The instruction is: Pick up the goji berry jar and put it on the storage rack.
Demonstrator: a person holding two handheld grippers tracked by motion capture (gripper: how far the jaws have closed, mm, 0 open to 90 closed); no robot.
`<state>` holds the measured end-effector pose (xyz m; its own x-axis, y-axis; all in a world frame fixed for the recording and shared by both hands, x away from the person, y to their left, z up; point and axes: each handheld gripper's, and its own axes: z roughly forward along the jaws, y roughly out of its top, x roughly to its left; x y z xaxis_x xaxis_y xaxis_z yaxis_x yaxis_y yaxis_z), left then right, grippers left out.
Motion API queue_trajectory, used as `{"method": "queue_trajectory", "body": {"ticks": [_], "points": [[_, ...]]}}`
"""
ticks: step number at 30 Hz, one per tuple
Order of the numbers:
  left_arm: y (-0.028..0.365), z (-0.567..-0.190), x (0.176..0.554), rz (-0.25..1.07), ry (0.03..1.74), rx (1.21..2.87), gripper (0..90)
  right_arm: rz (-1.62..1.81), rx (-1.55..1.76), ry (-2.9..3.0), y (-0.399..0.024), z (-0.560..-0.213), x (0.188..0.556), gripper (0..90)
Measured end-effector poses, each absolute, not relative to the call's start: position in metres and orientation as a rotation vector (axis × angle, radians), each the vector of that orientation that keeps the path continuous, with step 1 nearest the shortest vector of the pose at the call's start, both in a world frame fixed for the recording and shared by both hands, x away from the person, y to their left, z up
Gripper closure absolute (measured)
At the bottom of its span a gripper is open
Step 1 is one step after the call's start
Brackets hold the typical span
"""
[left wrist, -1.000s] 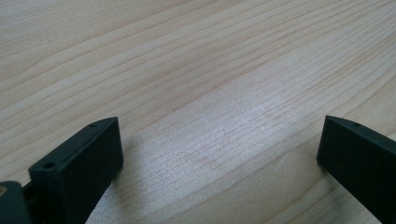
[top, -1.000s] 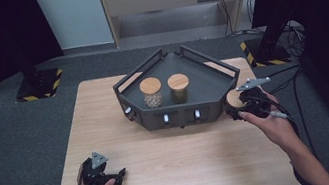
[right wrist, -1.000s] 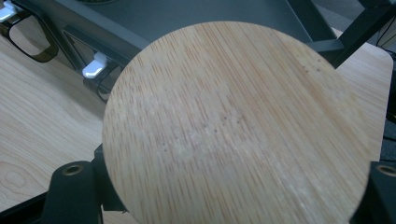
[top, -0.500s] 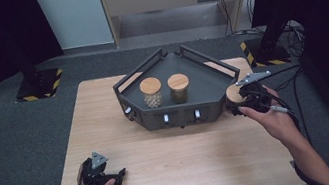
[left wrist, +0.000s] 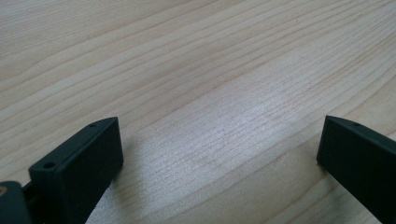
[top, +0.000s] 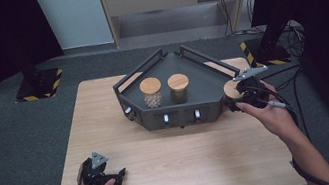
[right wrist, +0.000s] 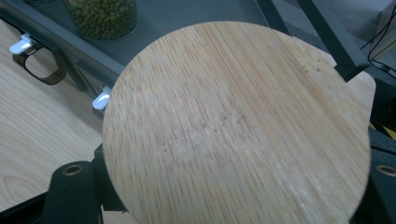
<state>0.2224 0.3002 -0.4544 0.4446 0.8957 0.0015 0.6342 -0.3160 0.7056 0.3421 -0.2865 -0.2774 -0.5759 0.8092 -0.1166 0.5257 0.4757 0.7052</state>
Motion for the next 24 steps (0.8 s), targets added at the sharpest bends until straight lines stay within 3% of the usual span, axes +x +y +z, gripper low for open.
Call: {"method": "queue_trajectory", "body": {"ticks": [24], "points": [[0.3, -0.454, 0.222, 0.53, 1.277, 2.061, 0.0, 0.885, 1.092, 2.29, -0.266, -0.26, 0.364, 26.4]]}}
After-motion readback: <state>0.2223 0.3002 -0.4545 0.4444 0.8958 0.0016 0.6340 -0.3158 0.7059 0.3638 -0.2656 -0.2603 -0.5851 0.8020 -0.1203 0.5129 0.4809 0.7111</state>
